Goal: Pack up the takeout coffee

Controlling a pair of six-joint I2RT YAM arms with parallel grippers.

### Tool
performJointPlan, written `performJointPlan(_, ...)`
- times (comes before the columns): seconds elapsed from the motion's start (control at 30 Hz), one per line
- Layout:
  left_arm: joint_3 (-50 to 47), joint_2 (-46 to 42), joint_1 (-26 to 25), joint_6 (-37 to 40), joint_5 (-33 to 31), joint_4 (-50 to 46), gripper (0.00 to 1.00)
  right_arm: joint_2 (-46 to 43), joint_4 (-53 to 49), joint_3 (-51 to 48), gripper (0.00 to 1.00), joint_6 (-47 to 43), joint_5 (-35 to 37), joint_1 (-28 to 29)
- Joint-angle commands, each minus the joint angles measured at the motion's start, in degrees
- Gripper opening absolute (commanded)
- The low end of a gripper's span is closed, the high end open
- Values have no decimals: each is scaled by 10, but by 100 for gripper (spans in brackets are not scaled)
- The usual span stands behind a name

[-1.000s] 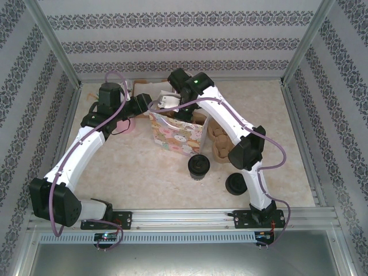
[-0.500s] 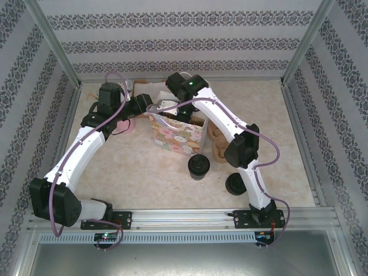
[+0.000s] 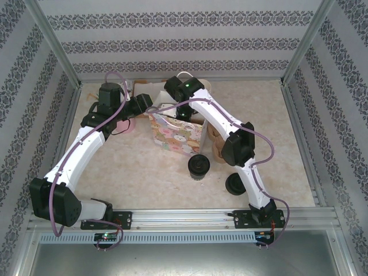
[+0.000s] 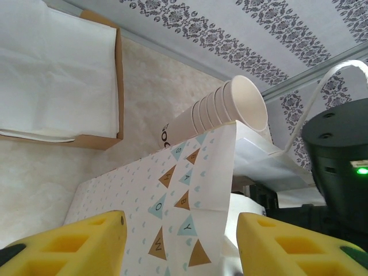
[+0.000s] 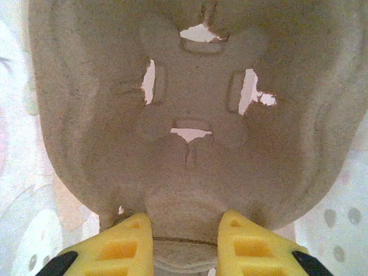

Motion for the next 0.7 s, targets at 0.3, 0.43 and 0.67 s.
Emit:
performJointPlan(0.3, -5, -7, 4, -9, 12, 6, 54, 18, 4, -20, 19, 22, -3, 0)
performJointPlan(0.43, -3, -4, 4, -9, 14, 6, 54, 20, 9, -25, 18, 24, 7, 4)
performJointPlan(0.67, -4, -1, 5, -6, 14, 3, 54, -7, 40, -27, 18, 35, 14, 6)
